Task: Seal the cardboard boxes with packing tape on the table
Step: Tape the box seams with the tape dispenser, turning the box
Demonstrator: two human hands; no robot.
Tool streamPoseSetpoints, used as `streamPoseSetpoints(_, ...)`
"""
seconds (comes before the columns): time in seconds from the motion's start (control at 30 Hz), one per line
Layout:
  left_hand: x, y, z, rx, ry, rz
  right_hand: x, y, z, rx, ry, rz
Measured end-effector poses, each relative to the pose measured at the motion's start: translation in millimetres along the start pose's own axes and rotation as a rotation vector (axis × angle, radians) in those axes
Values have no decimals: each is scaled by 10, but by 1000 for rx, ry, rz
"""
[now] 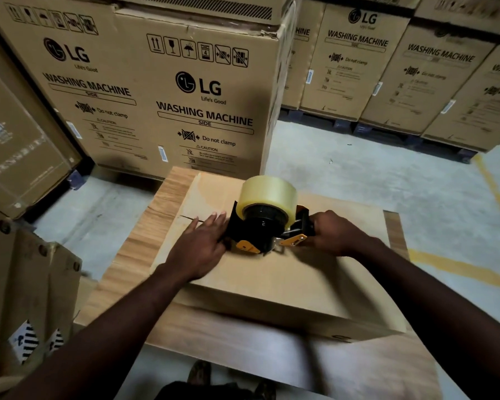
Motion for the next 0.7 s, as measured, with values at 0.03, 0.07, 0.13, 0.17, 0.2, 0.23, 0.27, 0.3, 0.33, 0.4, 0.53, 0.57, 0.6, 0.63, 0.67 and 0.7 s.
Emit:
streamPoseSetpoints(0.03,7,-8,2,7,-11,-11,-45,59,-77,6,13,-8)
streamPoseSetpoints(0.07,19,-14,11,11,-16,-19,-105,132,-157,10,17,-9)
streamPoseSetpoints(0.13,36,-28,26,-2,-11,-8,-236,309,-358,27,59,12)
streamPoseSetpoints(0.17,49,-35,38,-8,-10,3,-312,409,-441,37,90,27)
streamPoseSetpoints(0.2,38,-34,25,-11,-13,1,-382,512,-531,45,109,29)
streamPoseSetpoints(0.23,37,-34,20,-18,-17,-1,-433,609,-620,57,103,24)
streamPoseSetpoints(0.27,32,-32,6,-22,-26,-3,-464,692,-693,72,83,16)
streamPoseSetpoints(0.3,20,-27,-27,-31,-30,0,-467,746,-773,89,59,5)
streamPoseSetpoints(0.33,16,-27,-72,-43,-41,5,-449,765,-854,105,35,-2)
streamPoseSetpoints(0.4,29,-32,-242,-86,-102,21,-397,757,-942,109,7,-11)
streamPoseSetpoints(0.53,116,-61,-708,-155,-140,52,-366,690,-990,98,14,-18)
streamPoseSetpoints(0.57,138,-79,-853,-124,-135,63,-365,689,-997,99,15,-21)
streamPoseSetpoints(0.6,168,-103,-999,-79,-138,65,-355,683,-1012,100,18,-24)
streamPoseSetpoints(0.63,196,-121,-1137,-32,-147,67,-351,686,-1015,98,20,-27)
streamPoseSetpoints(0.67,216,-138,-1250,1,-153,70,-353,688,-1003,87,25,-30)
streamPoseSetpoints(0.7,230,-148,-1330,11,-155,73,-363,701,-979,75,26,-35)
Point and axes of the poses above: each hand's wrist, its own y-axis away from the middle knuckle, its own x-axis out of the palm, z = x × y, the point moved 1 cm from there along -y, towards the middle knuckle, and after that the axes turned 10 degrees about -y, right-handed, at the moved point
